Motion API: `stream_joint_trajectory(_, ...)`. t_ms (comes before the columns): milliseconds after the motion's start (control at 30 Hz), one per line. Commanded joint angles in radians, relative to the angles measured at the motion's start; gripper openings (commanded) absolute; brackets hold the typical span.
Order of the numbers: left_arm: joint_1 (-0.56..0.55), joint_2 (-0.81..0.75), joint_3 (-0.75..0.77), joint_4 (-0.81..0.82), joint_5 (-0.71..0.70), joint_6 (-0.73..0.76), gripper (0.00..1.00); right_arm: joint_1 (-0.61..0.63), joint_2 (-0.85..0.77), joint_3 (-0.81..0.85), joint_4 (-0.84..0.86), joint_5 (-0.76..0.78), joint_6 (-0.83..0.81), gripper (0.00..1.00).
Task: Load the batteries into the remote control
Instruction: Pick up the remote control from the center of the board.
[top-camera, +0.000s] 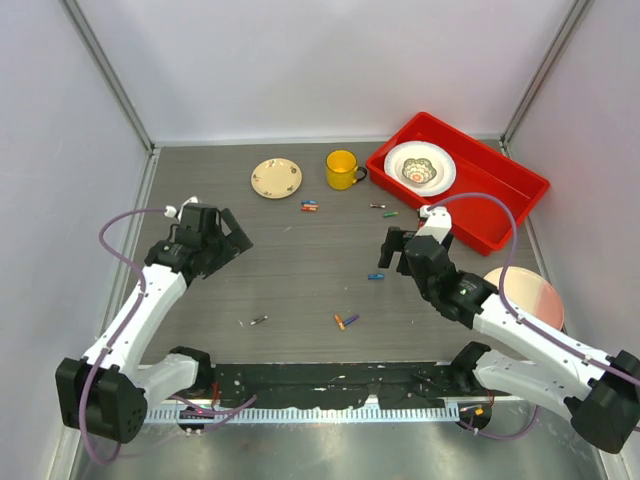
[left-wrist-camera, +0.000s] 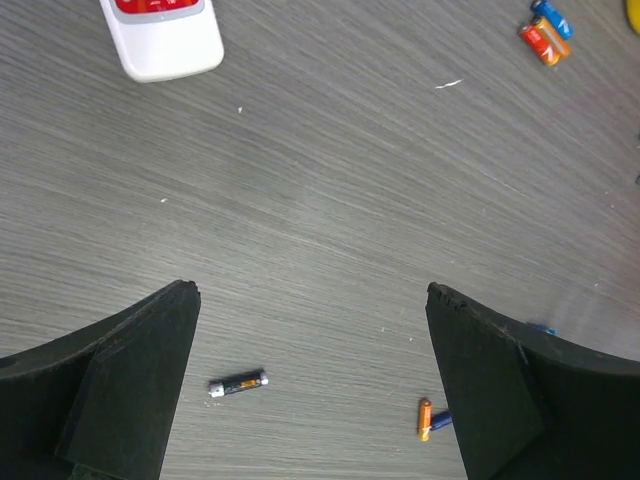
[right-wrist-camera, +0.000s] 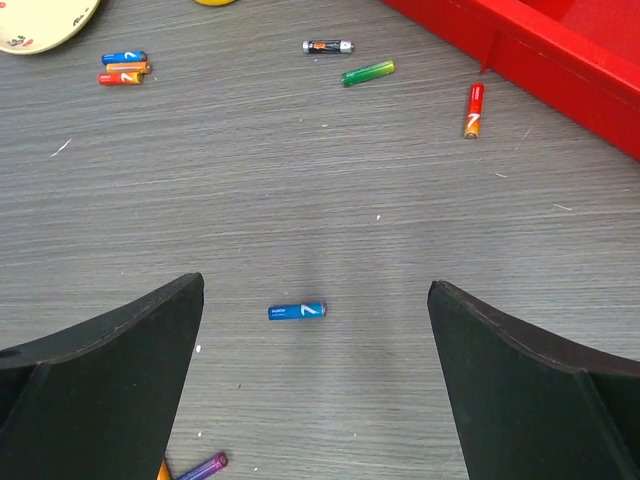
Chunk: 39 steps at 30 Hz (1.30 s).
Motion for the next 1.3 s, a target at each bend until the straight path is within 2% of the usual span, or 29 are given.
stream_joint_trajectory(0,0.000,-0.027,-0.053,0.091,0.016,0.023,1.00,-0.001,-0.032,0.024,0.028,-0.017,-0.001,1.00)
stream_joint_trajectory(233,-0.002,0.114,0.004,0.128,-0.081,0.059,1.00,0.000,0.023,0.023,0.043,-0.077,0.019,1.00)
stream_joint_trajectory(333,0.000,0.183,0.045,0.170,-0.186,0.059,1.00,-0.001,0.067,0.053,0.016,-0.118,0.016,1.00)
stream_joint_trajectory(433,0.012,0.328,0.169,0.082,-0.344,0.057,1.00,-0.001,0.097,0.079,-0.020,-0.137,0.015,1.00)
stream_joint_trajectory(500,0.061,0.410,0.244,-0.002,-0.380,0.010,1.00,0.000,0.101,0.088,-0.042,-0.146,0.016,0.99)
stream_joint_trajectory(633,0.147,0.508,0.219,0.074,-0.271,-0.015,1.00,0.000,0.080,0.071,-0.043,-0.167,0.025,0.99)
stream_joint_trajectory(1000,0.213,0.695,0.292,0.179,-0.205,0.065,1.00,0.002,0.063,0.042,-0.043,-0.177,0.019,0.99)
stream_joint_trajectory(1233,0.239,0.711,0.268,0.223,-0.174,0.071,0.98,0.002,0.095,0.048,-0.027,-0.181,0.018,0.99)
stream_joint_trajectory(1267,0.271,0.712,0.269,0.231,-0.171,0.071,0.98,0.000,0.097,0.048,-0.024,-0.181,0.018,0.99)
